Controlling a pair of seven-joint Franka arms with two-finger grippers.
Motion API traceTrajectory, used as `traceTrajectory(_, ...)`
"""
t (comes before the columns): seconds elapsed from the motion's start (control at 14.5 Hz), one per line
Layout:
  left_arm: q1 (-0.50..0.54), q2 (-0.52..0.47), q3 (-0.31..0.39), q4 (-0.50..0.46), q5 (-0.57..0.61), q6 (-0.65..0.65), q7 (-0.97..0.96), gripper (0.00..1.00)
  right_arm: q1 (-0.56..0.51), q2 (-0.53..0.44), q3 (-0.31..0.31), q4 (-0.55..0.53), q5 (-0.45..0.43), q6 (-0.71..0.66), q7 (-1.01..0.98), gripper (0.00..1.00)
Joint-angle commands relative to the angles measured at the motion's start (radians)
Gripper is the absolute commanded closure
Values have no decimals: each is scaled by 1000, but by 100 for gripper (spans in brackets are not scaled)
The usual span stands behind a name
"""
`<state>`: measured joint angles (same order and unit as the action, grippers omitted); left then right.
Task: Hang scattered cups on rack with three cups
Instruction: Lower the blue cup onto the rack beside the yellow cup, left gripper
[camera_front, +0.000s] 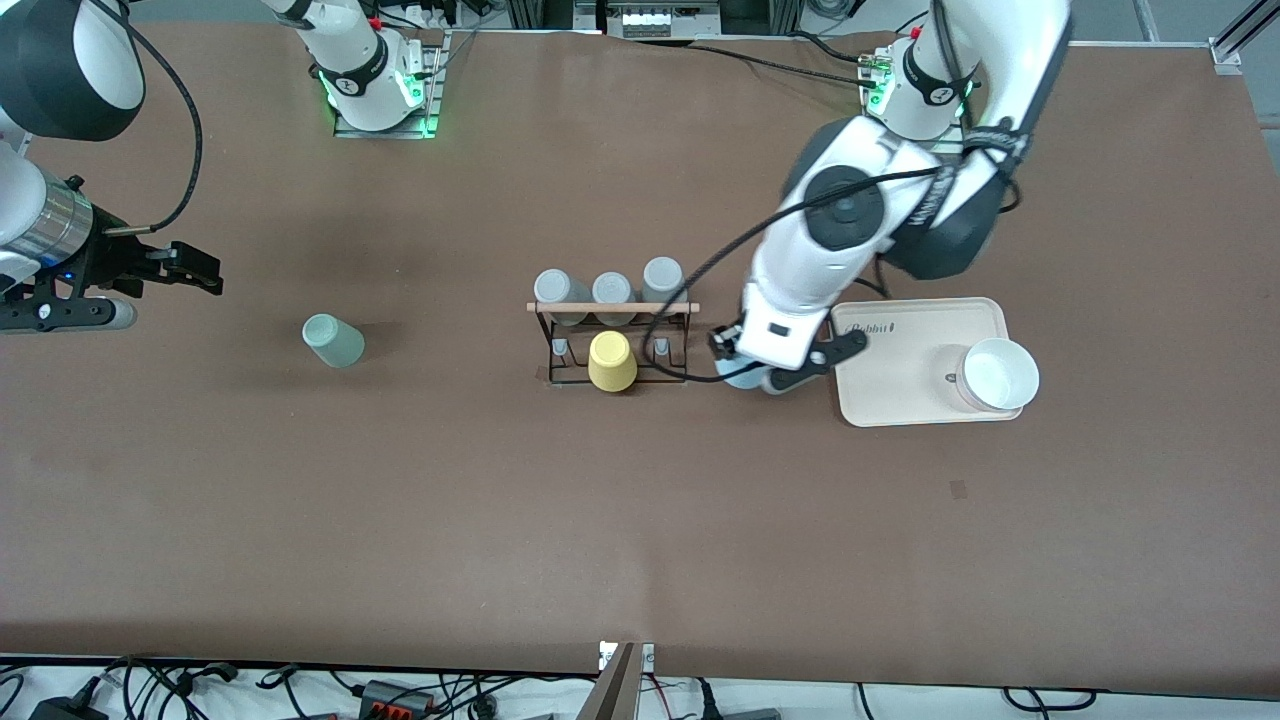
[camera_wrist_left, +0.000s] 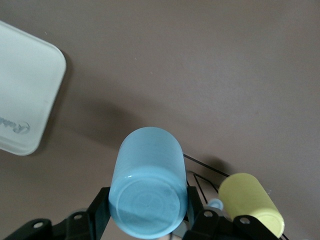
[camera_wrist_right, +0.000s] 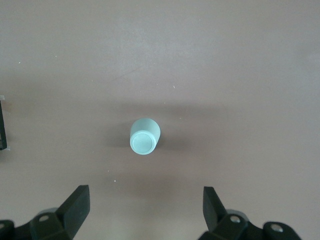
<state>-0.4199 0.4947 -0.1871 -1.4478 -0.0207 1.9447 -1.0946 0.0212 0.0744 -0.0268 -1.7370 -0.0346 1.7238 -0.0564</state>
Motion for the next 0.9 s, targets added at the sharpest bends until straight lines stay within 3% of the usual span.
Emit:
traceTrajectory(0.0, -43, 77, 6, 124, 10, -47, -65, 60, 2, 13, 1, 14, 15, -15, -11, 0)
traceTrajectory(0.83, -140, 171, 11, 147, 18, -1, -166, 60, 2, 47, 1, 16, 15, -41, -25, 0)
